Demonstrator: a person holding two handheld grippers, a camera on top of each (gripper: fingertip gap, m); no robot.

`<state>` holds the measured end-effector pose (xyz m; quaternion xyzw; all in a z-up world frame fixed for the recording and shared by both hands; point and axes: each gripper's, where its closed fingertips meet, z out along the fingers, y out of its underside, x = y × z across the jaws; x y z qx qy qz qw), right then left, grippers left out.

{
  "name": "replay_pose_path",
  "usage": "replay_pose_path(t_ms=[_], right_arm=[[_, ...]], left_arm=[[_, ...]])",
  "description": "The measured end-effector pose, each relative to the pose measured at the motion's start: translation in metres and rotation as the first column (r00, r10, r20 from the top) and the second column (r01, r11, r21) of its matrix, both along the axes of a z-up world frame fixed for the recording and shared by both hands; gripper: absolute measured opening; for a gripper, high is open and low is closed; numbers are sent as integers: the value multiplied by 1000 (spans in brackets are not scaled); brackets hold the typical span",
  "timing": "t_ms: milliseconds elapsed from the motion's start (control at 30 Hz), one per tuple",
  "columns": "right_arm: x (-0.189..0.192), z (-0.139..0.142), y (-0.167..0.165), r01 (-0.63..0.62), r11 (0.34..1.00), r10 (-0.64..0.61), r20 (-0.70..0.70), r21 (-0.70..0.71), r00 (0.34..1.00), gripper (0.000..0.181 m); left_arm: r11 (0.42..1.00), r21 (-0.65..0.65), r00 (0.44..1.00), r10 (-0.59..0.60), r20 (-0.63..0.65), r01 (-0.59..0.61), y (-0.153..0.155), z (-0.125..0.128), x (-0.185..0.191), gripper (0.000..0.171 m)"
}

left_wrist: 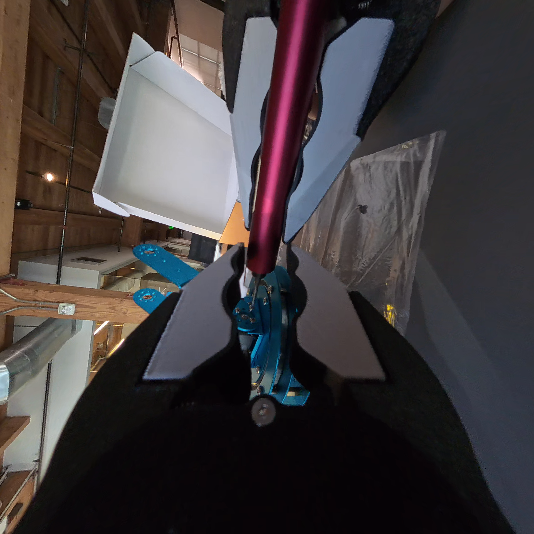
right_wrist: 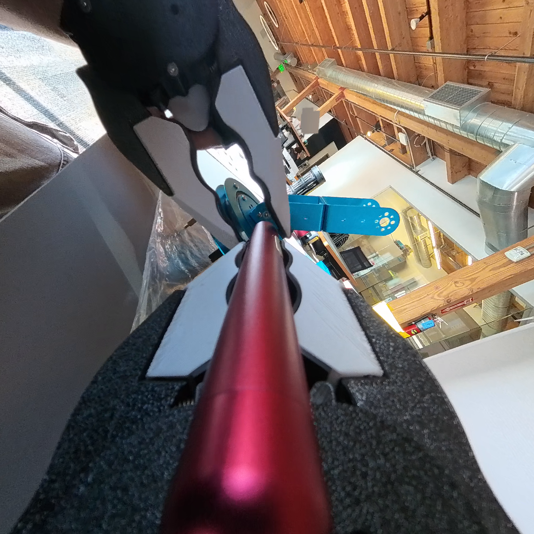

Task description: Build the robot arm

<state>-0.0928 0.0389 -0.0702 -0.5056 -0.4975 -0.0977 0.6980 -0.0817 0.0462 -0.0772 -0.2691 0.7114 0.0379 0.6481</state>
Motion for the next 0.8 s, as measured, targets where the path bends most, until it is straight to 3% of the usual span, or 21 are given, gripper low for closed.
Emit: replay_pose_path(t_ms=[233, 533, 800], right_arm=[[-1, -2, -1, 5, 1000, -6, 21, 24, 1000, 22], [-2, -6, -4, 13, 993, -40, 232, 116, 972, 23], [-2, -7, -4, 9, 994, -35, 245, 106, 969, 21]], left_arm=[[1000, 29, 1000, -1, -31, 2, 0, 0, -1, 21], [1000, 23, 995, -17, -97, 19, -2, -7, -1, 20], [999, 47, 996, -10, -90, 14, -3, -7, -1, 20]])
